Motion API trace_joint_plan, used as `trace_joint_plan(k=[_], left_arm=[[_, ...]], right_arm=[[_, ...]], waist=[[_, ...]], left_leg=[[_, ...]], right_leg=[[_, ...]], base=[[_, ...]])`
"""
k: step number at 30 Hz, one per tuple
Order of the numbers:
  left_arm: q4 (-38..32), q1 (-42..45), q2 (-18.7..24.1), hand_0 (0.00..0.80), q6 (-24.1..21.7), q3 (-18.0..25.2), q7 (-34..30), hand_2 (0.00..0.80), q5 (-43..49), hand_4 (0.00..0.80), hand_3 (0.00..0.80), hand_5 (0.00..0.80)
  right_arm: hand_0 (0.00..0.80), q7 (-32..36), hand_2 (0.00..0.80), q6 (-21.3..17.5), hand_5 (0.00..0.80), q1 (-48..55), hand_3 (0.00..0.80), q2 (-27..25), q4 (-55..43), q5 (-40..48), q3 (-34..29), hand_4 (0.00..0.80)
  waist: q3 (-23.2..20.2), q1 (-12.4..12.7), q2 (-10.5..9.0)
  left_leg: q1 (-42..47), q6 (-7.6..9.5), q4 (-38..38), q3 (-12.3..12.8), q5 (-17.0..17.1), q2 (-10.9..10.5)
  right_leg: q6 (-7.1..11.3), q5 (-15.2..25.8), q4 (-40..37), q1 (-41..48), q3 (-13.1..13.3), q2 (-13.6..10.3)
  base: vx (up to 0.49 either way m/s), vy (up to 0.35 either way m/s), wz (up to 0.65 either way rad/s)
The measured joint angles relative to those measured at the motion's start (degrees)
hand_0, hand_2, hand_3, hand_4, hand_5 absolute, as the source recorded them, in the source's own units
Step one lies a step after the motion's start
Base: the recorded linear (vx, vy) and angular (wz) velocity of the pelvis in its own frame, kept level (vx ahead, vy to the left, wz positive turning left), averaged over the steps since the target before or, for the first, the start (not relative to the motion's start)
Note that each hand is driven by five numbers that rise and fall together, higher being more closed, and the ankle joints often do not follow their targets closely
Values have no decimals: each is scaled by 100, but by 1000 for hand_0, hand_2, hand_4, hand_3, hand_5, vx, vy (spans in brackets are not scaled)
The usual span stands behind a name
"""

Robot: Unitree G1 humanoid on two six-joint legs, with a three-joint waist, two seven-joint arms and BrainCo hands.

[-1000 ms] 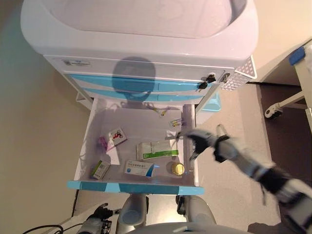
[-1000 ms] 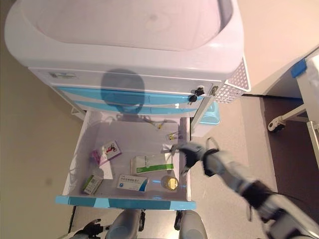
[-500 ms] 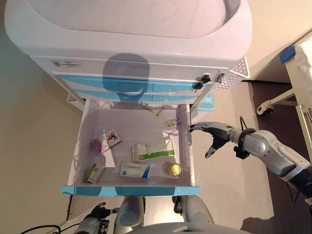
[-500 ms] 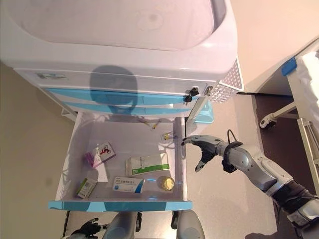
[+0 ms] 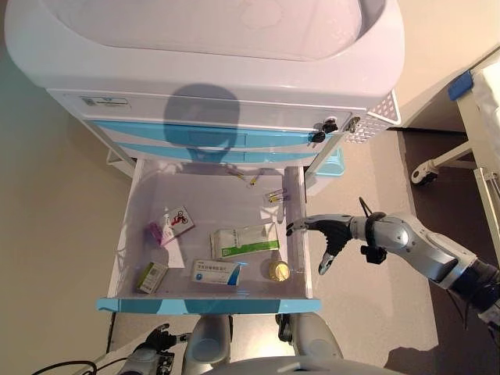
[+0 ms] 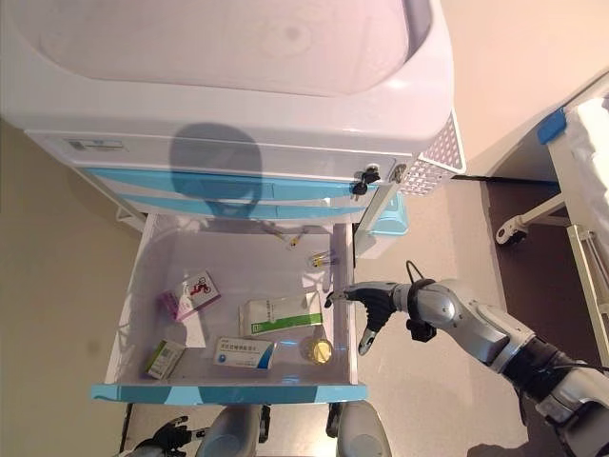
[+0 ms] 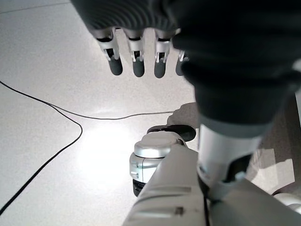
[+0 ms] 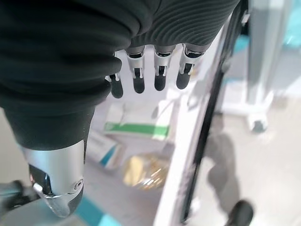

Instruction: Open the drawer and pick up the medicine

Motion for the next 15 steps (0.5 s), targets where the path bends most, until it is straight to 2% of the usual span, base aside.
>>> trace_joint_plan(k=[15], left_arm=[[-7,-13,19,0,-11,-23,-47,0,-1,0,0,0]], right_arm=[[0,270,0,373,0,-1,0,303,294,422,85,0]], waist=[[50,-2,10]], left_leg=[[15,-2,7,-1,-1,6]], right_leg=[[-1,0,0,17,0,2]], base=[[0,0,0]])
